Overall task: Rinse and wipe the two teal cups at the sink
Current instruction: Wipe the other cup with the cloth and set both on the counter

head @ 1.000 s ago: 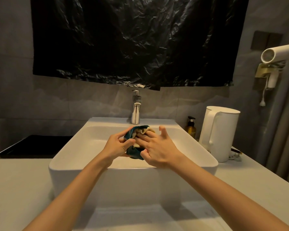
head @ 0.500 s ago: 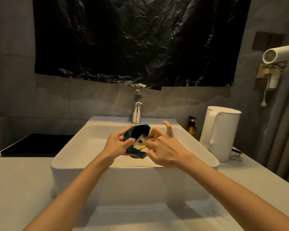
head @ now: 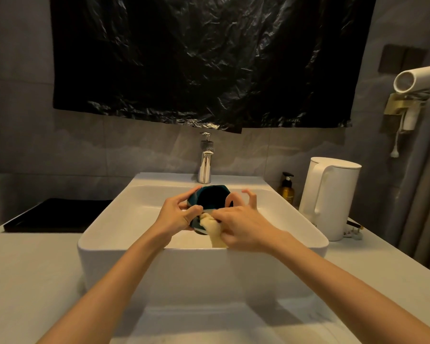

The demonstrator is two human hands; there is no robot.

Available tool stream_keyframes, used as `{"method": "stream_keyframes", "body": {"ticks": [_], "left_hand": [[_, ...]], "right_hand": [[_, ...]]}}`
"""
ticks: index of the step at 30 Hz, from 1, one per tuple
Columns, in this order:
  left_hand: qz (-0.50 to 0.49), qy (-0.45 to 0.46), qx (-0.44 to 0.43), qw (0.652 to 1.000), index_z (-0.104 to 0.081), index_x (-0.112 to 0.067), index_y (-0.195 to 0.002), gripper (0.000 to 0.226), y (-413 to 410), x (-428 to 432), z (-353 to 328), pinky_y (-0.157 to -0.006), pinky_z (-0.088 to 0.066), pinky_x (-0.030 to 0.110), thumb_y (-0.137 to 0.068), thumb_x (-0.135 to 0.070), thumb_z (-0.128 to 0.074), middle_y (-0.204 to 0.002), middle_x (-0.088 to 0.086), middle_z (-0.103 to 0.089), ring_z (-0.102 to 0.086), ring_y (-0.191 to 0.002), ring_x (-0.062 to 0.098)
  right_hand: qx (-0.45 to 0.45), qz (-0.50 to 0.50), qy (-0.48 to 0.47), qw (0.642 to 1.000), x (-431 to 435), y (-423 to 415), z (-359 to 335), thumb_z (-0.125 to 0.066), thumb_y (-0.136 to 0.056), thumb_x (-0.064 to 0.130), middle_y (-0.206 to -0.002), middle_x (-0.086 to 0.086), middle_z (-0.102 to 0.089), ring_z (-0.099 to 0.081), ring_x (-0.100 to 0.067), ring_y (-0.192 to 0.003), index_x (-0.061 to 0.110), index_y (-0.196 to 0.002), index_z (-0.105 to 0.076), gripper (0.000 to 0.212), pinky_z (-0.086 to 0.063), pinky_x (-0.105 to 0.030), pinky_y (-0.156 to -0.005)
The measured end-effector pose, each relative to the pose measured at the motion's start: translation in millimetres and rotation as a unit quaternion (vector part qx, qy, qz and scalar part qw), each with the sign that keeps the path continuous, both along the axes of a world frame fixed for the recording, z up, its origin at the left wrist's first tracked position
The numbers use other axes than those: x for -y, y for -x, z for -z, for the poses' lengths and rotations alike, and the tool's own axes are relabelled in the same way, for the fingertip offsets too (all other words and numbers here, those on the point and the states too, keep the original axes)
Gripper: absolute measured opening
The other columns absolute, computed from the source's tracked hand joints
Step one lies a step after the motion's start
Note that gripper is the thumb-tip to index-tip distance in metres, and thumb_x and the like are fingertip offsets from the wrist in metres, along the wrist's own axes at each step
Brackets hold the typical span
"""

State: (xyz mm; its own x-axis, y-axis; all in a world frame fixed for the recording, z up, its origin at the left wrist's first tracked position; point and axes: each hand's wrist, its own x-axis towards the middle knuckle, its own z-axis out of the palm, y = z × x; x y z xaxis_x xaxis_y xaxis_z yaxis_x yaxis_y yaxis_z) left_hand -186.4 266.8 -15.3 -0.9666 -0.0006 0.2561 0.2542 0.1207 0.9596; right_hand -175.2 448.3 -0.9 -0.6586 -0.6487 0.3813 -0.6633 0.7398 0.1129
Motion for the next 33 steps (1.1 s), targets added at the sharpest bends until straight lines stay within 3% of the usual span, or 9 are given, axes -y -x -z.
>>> {"method": "stream_keyframes", "body": {"ticks": [4, 8, 11, 16, 18, 21, 24, 26, 33], "left_hand": [[-0.004, -0.002, -0.015, 1.0, -0.05, -0.025, -0.135, 0.051, 0.9, -0.5, 0.6, -0.058, -0.057, 0.025, -0.089, -0.004, -0.06, -0.118, 0.006, -0.057, -0.058, -0.094, 0.023], [-0.003, 0.006, -0.022, 1.0, -0.05, -0.026, -0.134, 0.053, 1.2, 0.2, 1.8, -0.061, -0.058, 0.027, -0.088, -0.003, -0.061, -0.117, 0.008, -0.059, -0.06, -0.098, 0.026], [-0.005, 0.025, -0.03, 0.999, -0.051, -0.027, -0.133, 0.052, 1.7, 1.6, 2.8, -0.062, -0.058, 0.027, -0.087, -0.006, -0.062, -0.118, 0.006, -0.058, -0.058, -0.103, 0.027], [-0.006, 0.027, -0.023, 0.999, -0.05, -0.027, -0.135, 0.051, 2.9, 2.8, 3.7, -0.061, -0.058, 0.027, -0.089, -0.007, -0.061, -0.117, 0.006, -0.059, -0.06, -0.101, 0.026], [0.004, 0.021, -0.025, 0.999, -0.05, -0.029, -0.134, 0.051, 2.2, 1.3, 3.3, -0.059, -0.058, 0.025, -0.089, -0.008, -0.062, -0.117, 0.007, -0.059, -0.06, -0.098, 0.024], [0.002, 0.026, -0.032, 0.999, -0.051, -0.028, -0.133, 0.051, 1.7, 1.2, 1.8, -0.058, -0.057, 0.024, -0.088, -0.009, -0.063, -0.116, 0.003, -0.057, -0.057, -0.099, 0.023], [0.009, 0.003, -0.023, 1.0, -0.051, -0.028, -0.133, 0.05, 0.5, 1.5, 0.5, -0.059, -0.058, 0.025, -0.089, -0.007, -0.061, -0.117, 0.006, -0.059, -0.059, -0.097, 0.023], [0.007, -0.01, -0.019, 1.0, -0.051, -0.027, -0.133, 0.05, -0.4, 2.1, -0.3, -0.061, -0.058, 0.028, -0.088, -0.009, -0.062, -0.118, 0.007, -0.059, -0.059, -0.099, 0.025], [-0.016, -0.011, -0.019, 1.0, -0.051, -0.025, -0.134, 0.052, 1.0, 2.5, -0.4, -0.068, -0.058, 0.036, -0.088, -0.006, -0.062, -0.122, 0.012, -0.06, -0.061, -0.101, 0.031]], "right_hand": [[-0.139, 0.003, -0.13, 0.982, -9.9, 4.7, -4.4, -0.062, -0.087, 0.036, -0.119, 0.006, -0.064, -0.036, -0.019, -0.126, 0.029, -0.115, -0.06, 0.029, -0.002, -0.047, -0.104], [0.012, -0.027, -0.008, 1.0, 6.8, 1.3, -0.8, -0.058, -0.088, 0.027, -0.103, 0.006, -0.056, -0.03, -0.013, -0.102, 0.024, -0.107, -0.057, 0.019, -0.024, -0.037, -0.085], [0.137, -0.018, 0.08, 0.987, 16.3, 0.3, 5.2, -0.056, -0.089, 0.021, -0.101, 0.003, -0.045, -0.027, -0.012, -0.095, 0.022, -0.112, -0.051, 0.023, -0.027, -0.035, -0.086], [0.142, 0.003, 0.021, 0.99, -3.3, 3.9, -3.1, -0.052, -0.096, 0.034, -0.111, -0.001, -0.053, -0.03, -0.009, -0.096, 0.029, -0.121, -0.055, 0.026, -0.021, -0.031, -0.085], [0.158, -0.006, 0.072, 0.985, -11.3, 5.3, -12.6, -0.054, -0.096, 0.031, -0.109, 0.002, -0.059, -0.042, -0.011, -0.095, 0.028, -0.122, -0.057, 0.027, -0.032, -0.03, -0.085], [0.066, 0.007, 0.159, 0.985, -10.4, 6.4, -16.8, -0.061, -0.092, 0.026, -0.102, -0.003, -0.066, -0.059, -0.018, -0.085, 0.024, -0.121, -0.048, 0.032, -0.054, -0.036, -0.076], [-0.124, 0.001, 0.1, 0.987, 0.6, 9.0, -6.9, -0.069, -0.084, 0.02, -0.096, -0.008, -0.064, -0.054, -0.022, -0.075, 0.016, -0.1, -0.055, 0.021, -0.055, -0.038, -0.058], [-0.161, -0.024, 0.083, 0.983, 5.7, 12.7, -2.4, -0.079, -0.076, 0.017, -0.097, -0.009, -0.063, -0.058, -0.022, -0.077, 0.012, -0.088, -0.065, 0.019, -0.057, -0.033, -0.053], [-0.042, -0.101, 0.043, 0.993, 12.8, 22.3, -9.8, -0.07, -0.085, 0.016, -0.108, -0.003, -0.072, -0.061, -0.02, -0.096, 0.015, -0.104, -0.075, 0.02, -0.049, -0.025, -0.079]]}}
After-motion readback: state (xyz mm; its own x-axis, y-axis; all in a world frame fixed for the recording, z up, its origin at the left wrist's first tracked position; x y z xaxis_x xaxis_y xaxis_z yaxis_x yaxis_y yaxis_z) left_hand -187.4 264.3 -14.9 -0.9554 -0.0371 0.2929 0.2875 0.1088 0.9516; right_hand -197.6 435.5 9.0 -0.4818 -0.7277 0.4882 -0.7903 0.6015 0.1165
